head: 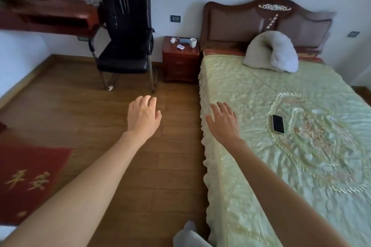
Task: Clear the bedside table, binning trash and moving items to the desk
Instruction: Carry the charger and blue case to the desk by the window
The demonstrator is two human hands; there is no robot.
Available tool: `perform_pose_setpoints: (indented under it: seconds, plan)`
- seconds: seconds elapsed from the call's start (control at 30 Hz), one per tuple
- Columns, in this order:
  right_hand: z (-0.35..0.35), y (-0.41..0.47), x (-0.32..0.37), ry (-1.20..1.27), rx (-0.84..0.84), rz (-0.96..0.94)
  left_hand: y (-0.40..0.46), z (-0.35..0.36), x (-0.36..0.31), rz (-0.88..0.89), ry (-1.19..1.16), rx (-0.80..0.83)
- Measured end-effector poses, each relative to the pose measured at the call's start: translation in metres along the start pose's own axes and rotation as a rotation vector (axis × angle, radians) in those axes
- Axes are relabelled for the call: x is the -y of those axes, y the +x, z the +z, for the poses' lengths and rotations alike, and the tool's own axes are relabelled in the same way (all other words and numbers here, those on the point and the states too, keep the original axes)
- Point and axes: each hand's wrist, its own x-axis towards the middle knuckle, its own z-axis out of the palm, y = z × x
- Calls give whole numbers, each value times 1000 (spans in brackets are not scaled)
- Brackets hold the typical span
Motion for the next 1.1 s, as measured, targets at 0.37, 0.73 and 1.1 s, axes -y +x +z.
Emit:
perform_pose_setpoints:
  seconds: [0.37, 0.73, 1.1]
  plan:
    - [22, 183, -18, -11, 30, -68, 165, 36, 9, -6, -25, -4]
    - [80, 397, 19, 7, 41, -37, 366, 92, 81, 31, -43, 12]
    - [126, 567, 12, 31, 36, -11, 546, 156, 110, 89, -21, 46]
